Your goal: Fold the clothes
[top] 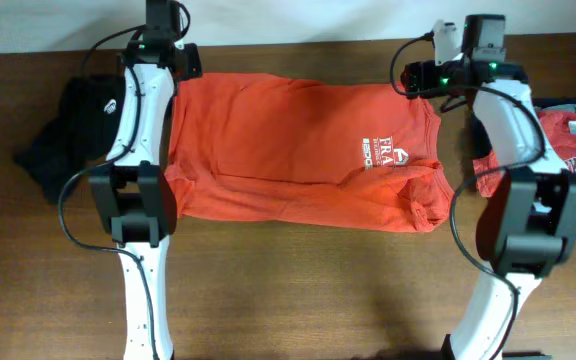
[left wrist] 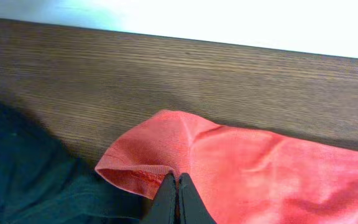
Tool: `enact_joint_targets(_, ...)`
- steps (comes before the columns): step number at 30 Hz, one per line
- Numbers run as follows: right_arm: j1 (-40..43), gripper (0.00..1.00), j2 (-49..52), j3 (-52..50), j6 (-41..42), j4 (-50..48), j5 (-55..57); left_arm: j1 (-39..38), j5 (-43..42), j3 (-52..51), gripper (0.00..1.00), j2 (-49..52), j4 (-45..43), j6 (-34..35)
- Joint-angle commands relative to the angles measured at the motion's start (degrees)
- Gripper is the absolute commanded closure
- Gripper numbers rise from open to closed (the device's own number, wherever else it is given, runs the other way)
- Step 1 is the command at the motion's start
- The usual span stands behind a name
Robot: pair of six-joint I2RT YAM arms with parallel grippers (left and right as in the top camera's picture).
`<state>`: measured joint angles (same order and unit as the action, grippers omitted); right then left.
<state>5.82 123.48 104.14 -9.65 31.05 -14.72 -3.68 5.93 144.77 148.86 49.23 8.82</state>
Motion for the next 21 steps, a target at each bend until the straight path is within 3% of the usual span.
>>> enact_joint_targets(1, -0.31, 0.09, 3.65, 0.92, 1.62, -3.28, -1.42, 0.02, -0.15, 1.22, 0.99, 1.14, -0.13, 0.52)
enact_joint_targets(8, -0.37, 0.1, 9.9, 0.92, 4.94, -12.15, -2.71, -0.02, -0.13, 1.22, 0.99, 1.14, 0.15, 0.5)
enact_joint_targets(15, -0.63, 0.25, 12.57, 0.92, 6.36, -12.92, -2.86, -0.04, -0.13, 1.22, 0.99, 1.14, 0.13, 0.48)
enact_joint_targets(18, -0.61, 0.56, 12.66, 0.92, 6.34, -13.09, -2.67, -0.02, -0.13, 1.22, 0.99, 1.14, 0.13, 0.5)
enact_joint_targets(21, -0.57, 0.7, 12.66, 0.92, 6.34, -13.57, -2.67, -0.09, -0.15, 1.22, 0.99, 1.14, 0.13, 0.5)
